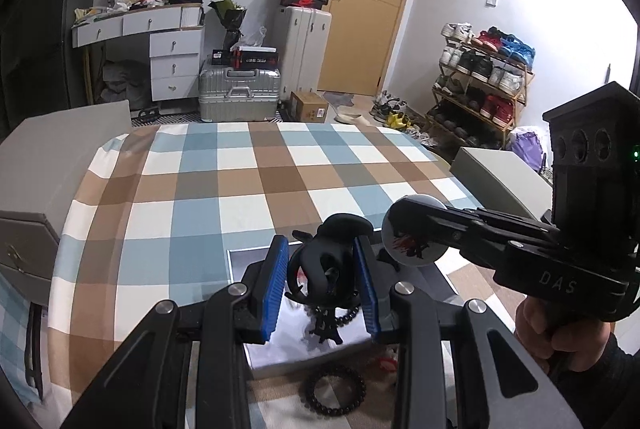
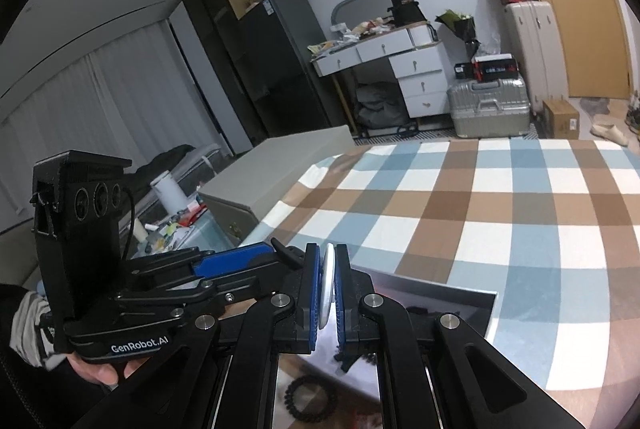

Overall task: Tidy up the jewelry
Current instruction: 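Carry the badge and clip into the grey box and open both tools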

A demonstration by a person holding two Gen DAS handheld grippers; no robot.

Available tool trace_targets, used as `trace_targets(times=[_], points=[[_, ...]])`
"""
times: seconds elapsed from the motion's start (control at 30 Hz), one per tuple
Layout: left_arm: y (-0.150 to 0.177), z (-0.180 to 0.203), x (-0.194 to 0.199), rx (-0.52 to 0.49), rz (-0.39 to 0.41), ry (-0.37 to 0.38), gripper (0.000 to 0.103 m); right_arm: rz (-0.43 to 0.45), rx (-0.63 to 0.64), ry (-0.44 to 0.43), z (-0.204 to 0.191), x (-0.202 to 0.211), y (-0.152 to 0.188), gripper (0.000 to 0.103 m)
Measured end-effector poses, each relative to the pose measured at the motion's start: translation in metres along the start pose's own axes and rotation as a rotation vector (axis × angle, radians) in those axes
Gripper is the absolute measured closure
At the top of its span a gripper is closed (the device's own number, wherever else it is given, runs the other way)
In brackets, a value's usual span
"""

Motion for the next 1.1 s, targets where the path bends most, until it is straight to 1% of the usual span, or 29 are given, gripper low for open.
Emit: trace_targets(times=[0.17, 0.3, 0.43, 0.57, 0.63, 0.7, 0.73, 0.8, 0.83, 0.93, 1.1], points=[[0.000, -0.005, -0.009, 0.017, -0.024, 0.003, 0.076, -0.019, -0.052, -0.034, 0.011, -0.012, 0.004, 0.097], [0.001, -0.008, -0.012, 0.027, -0.035, 0.002, 0.076, -0.039, -0.070, -0.039, 0.015, -0.021, 0.010, 0.097], [0.003, -0.010, -0.017, 0.043, -0.048, 0.003, 0.076, -0.070, -0.046, -0.021, 0.015, -0.031, 0.015, 0.097], [0.005, -0.014, -0.021, 0.063, -0.058, -0.002, 0.076, -0.118, -0.100, -0.046, 0.021, -0.044, 0.023, 0.097], [0.006, -0.014, -0.021, 0.068, -0.064, 0.001, 0.076, -0.127, -0.123, -0.040, 0.025, -0.046, 0.027, 0.093], [0.008, -0.013, -0.021, 0.067, -0.066, 0.000, 0.076, -0.131, -0.153, -0.055, 0.029, -0.048, 0.030, 0.093], [0.008, -0.013, -0.021, 0.067, -0.070, 0.003, 0.076, -0.135, -0.162, -0.051, 0.031, -0.048, 0.031, 0.092], [0.009, -0.013, -0.021, 0.074, -0.074, 0.002, 0.075, -0.143, -0.175, -0.018, 0.036, -0.047, 0.034, 0.078], [0.008, -0.015, -0.022, 0.075, -0.073, -0.002, 0.075, -0.142, -0.183, -0.002, 0.039, -0.044, 0.035, 0.069], [0.009, -0.014, -0.020, 0.065, -0.080, -0.012, 0.075, -0.120, -0.187, 0.013, 0.041, -0.033, 0.036, 0.069], [0.010, -0.012, -0.014, 0.058, -0.075, -0.023, 0.073, -0.088, -0.167, 0.041, 0.036, -0.012, 0.036, 0.062]])
Point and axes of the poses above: each gripper's, at about its wrist camera, not at the fingertips, and x roughly against the way its jaws point, z to its right, y to its underside, the point moved 5 cm from there along -x, roughly the way its jaws point, and after that the axes turned 15 degrees about x, right-handed, at the moved point
